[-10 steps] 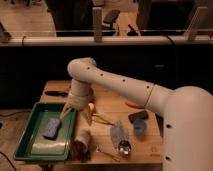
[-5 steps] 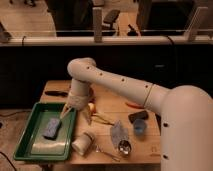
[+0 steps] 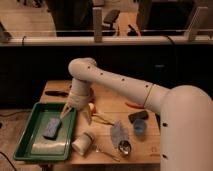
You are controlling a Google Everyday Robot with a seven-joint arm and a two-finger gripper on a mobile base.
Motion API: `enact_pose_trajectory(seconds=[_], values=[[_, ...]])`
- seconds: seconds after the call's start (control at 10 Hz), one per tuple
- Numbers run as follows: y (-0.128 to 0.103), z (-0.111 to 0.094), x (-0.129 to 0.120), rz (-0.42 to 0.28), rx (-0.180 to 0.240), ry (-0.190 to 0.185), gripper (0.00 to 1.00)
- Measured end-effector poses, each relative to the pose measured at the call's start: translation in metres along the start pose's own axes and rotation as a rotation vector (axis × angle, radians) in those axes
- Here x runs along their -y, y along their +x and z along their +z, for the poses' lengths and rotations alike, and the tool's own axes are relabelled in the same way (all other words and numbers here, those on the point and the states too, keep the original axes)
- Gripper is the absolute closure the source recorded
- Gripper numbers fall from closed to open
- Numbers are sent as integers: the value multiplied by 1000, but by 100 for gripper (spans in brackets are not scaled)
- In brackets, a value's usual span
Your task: Place grapes in paper cup
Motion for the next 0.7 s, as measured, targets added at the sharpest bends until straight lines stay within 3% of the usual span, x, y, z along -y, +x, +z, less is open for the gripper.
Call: enact_pose_trajectory(seconds=[0.7], values=[[0, 0, 0, -5, 3, 7, 20]])
